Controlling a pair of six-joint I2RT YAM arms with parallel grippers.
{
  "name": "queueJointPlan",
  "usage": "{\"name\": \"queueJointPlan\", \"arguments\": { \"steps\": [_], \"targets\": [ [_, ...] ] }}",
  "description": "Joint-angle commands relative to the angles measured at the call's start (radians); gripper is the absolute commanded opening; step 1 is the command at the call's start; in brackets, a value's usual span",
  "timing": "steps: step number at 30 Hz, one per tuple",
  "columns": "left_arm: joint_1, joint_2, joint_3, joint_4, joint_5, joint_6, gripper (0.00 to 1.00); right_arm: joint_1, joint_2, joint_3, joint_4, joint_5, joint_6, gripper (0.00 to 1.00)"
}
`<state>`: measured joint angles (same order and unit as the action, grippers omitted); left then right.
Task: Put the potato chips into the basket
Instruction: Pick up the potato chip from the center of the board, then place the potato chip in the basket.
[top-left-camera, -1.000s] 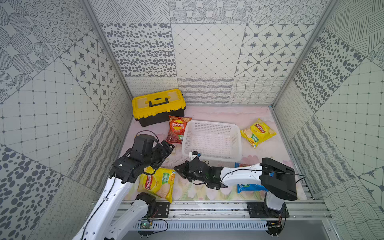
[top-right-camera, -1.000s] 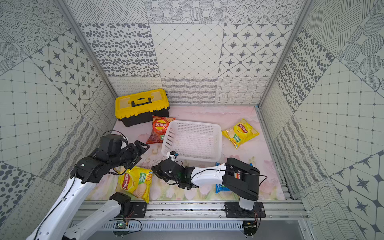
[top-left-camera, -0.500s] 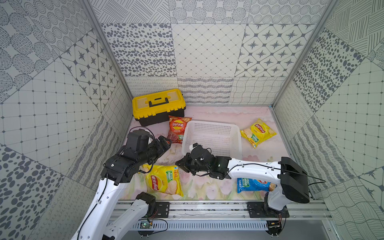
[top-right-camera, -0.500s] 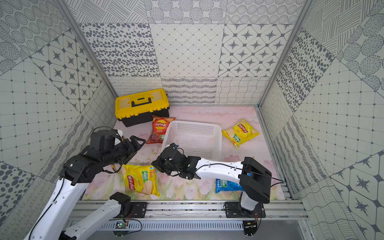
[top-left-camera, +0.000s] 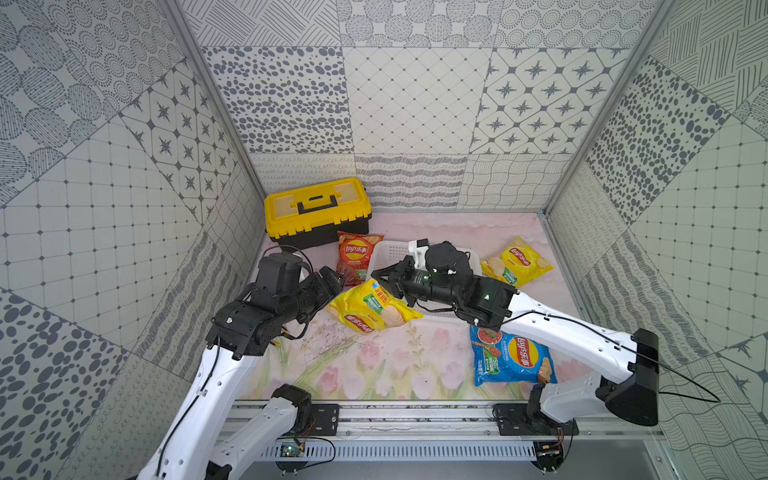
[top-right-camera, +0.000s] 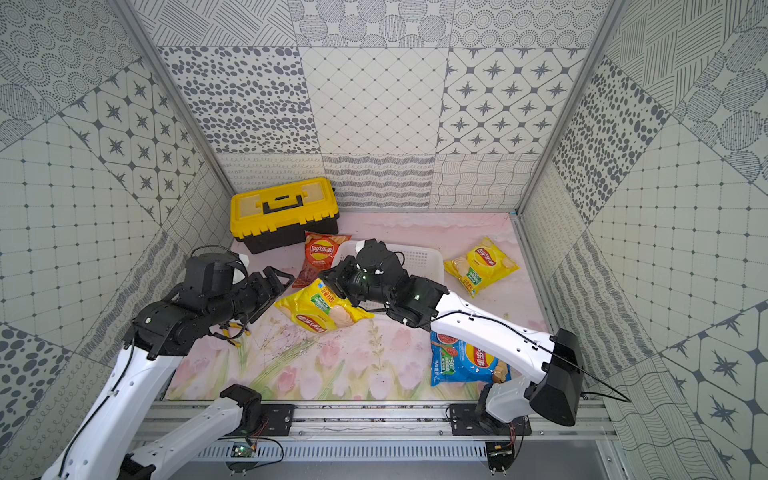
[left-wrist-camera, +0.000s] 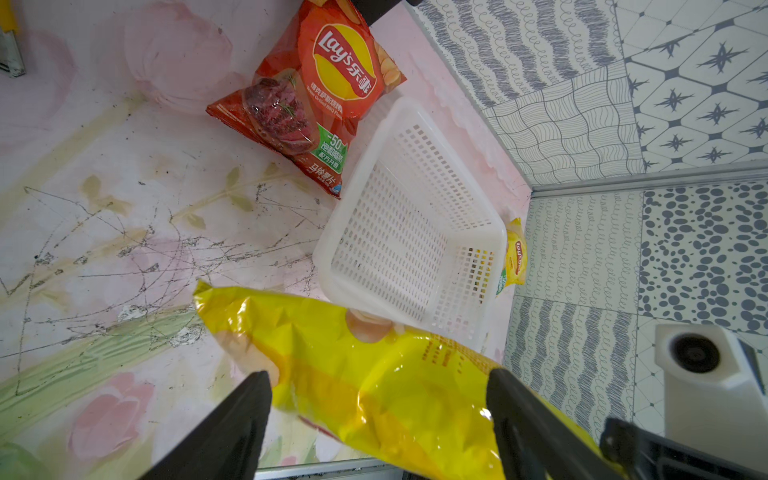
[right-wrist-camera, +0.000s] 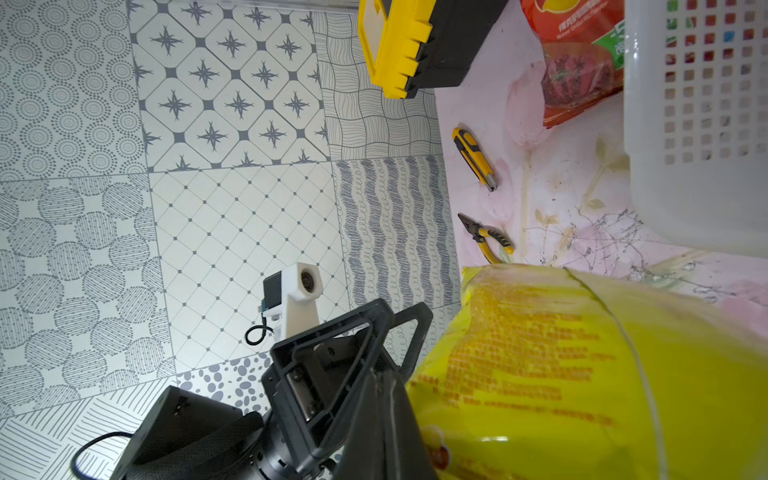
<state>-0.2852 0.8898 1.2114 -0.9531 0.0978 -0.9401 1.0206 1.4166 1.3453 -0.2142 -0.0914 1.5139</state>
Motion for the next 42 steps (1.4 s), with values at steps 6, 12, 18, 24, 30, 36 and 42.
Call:
{"name": "queueJointPlan", "arguments": {
  "steps": [6,12,18,24,30,36,42],
  "targets": [
    [0.004,0.048,-0.021,0.077,0.038,0.016,0.86,-0.135,-0.094,0.076,-0.014,0.012,0.006,0.0],
    [0.005,0.081,-0.019,0.106,0.072,0.023,0.86,-0.243,-0.167,0.012,-0.014,0.079,0.045,0.0],
    [-0.001,0.104,-0.062,0.247,0.235,0.032,0.87,-0.35,-0.235,-0.101,-0.025,0.113,0.107,0.0],
    [-0.078,0.14,-0.089,0.371,0.379,0.101,0.94,-0.434,-0.305,-0.223,-0.059,0.16,0.199,0.0],
    [-0.236,0.138,-0.117,0.489,0.285,0.22,0.98,-0.479,-0.345,-0.296,-0.1,0.248,0.273,0.0],
    [-0.33,0.195,-0.115,0.556,0.228,0.253,0.99,-0.526,-0.345,-0.309,-0.158,0.275,0.311,0.0],
    [-0.385,0.294,-0.084,0.595,0.178,0.276,0.99,-0.53,-0.351,-0.312,-0.296,0.323,0.432,0.0]
  ]
}}
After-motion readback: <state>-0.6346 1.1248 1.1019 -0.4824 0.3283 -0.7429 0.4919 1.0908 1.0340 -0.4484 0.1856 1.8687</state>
